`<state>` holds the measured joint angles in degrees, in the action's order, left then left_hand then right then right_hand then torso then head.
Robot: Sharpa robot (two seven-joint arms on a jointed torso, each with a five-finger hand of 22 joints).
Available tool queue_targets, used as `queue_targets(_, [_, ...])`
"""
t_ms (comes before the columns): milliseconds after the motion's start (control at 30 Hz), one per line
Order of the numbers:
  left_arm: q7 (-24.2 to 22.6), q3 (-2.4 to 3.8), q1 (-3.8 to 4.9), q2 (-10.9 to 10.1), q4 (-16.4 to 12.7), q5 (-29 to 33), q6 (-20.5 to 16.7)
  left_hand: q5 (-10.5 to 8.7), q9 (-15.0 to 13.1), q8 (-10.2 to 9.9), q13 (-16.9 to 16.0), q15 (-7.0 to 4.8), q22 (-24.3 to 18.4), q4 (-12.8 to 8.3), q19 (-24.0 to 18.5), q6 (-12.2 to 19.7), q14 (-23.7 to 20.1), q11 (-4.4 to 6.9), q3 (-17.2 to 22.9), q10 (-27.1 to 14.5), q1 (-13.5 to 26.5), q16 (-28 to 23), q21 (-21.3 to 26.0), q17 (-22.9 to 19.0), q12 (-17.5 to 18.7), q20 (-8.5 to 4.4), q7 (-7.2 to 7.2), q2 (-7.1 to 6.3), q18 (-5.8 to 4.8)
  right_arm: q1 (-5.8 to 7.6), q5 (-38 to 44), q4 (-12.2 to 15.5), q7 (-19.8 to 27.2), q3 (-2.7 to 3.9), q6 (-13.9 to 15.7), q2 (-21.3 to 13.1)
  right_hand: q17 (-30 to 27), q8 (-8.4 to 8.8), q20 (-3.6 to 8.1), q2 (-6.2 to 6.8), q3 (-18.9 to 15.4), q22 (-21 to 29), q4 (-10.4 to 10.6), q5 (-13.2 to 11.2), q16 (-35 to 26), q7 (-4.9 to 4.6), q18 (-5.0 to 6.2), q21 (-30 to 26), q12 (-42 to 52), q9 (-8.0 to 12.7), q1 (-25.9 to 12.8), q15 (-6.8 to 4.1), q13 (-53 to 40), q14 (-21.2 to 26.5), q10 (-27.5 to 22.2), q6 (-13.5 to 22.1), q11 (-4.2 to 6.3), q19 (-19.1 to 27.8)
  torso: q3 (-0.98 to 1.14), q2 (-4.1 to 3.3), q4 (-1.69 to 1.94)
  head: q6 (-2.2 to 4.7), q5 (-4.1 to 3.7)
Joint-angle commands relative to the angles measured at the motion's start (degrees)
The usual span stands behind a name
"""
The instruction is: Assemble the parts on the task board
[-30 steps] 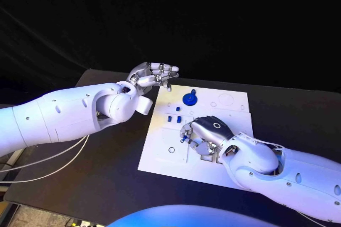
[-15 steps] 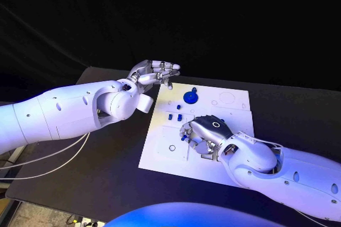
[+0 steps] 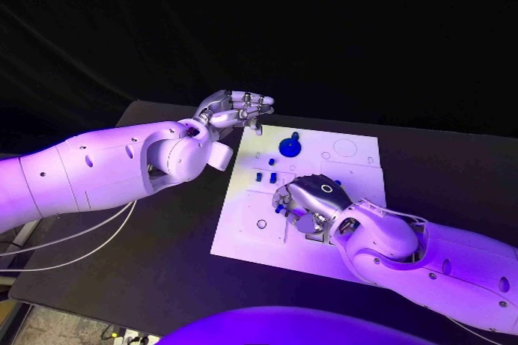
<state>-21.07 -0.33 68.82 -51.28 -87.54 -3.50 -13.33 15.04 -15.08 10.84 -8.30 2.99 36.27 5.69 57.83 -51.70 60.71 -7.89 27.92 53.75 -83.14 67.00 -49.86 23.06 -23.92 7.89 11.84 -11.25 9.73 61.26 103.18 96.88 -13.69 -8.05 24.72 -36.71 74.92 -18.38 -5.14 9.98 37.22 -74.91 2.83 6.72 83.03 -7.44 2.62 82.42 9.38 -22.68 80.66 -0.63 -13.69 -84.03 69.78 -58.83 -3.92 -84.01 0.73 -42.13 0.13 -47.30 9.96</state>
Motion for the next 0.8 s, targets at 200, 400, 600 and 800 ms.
queue_targets(200, [-0.2,0.04,0.07,0.0,-0.3,0.2,0.8,0.20,0.0,-0.3,-0.1,0.11,-0.1,-0.3,-0.2,0.5,-0.4,0.06,0.0,-0.4,0.5,-0.2,0.4,-0.1,-0.1,0.03,-0.07,0.05,0.81,-0.13,1.6,-0.4,-1.1,-0.20,-5.2,0.8,2.7,-0.04,0.19,-0.35,-0.1,-11.2,-0.3,0.0,0.1,-0.35,-0.84,-0.3,-0.3,-0.2,-0.7,-0.20,-0.1,-3.4,0.1,0.1,0.30,-2.8,0.05,-0.02,0.02,-0.17,-0.11])
queue_targets(400, [-0.1,0.04,0.08,-0.1,-0.3,0.2,0.8,0.20,0.0,-0.3,-0.1,0.11,-0.1,-0.3,-0.2,0.5,-0.4,0.06,0.0,-0.4,0.5,-0.2,0.4,-0.1,-0.1,0.03,-0.07,0.05,0.81,-0.17,1.9,-0.3,-1.4,-0.25,-6.3,0.9,2.7,0.05,0.14,-0.20,-0.3,-11.3,-0.5,-0.5,0.1,-0.35,-0.84,-0.3,-0.6,-0.2,-1.1,-0.17,-0.1,-3.4,0.1,0.2,0.26,-2.8,0.05,0.00,-0.06,-0.19,-0.18])
queue_targets(600, [-0.1,0.04,0.09,-0.1,-0.3,0.2,0.8,0.21,0.1,-0.3,-0.1,0.11,-0.1,-0.4,-0.2,0.5,-0.4,0.06,0.1,-0.6,0.5,-0.1,0.4,-0.1,-0.3,0.05,-0.06,0.08,0.83,-0.17,2.0,-0.3,-1.6,-0.27,-5.5,0.8,2.6,0.76,-0.04,-0.10,-0.3,-11.1,-0.6,-0.8,0.1,-0.64,-0.74,-0.8,-1.7,-0.1,-1.9,0.08,0.1,-3.4,-0.7,1.1,-0.07,-2.6,0.07,0.00,-0.02,-0.25,-0.17])
queue_targets(800, [0.1,0.04,0.09,-0.2,-0.3,0.2,0.8,0.21,0.1,-0.3,-0.1,0.11,-0.1,-0.4,-0.2,0.5,-0.4,0.06,0.1,-0.6,0.5,-0.1,0.4,-0.1,-0.3,0.05,-0.06,0.08,0.83,-0.17,2.2,0.3,-2.3,-0.27,-1.9,0.0,0.9,4.48,-1.29,2.07,0.3,-8.6,-0.4,-1.5,-0.9,-2.46,0.33,-6.1,-4.9,1.5,-3.9,1.77,1.3,-2.8,-5.8,6.2,-2.10,-0.5,0.08,0.04,-0.02,0.04,-0.38])
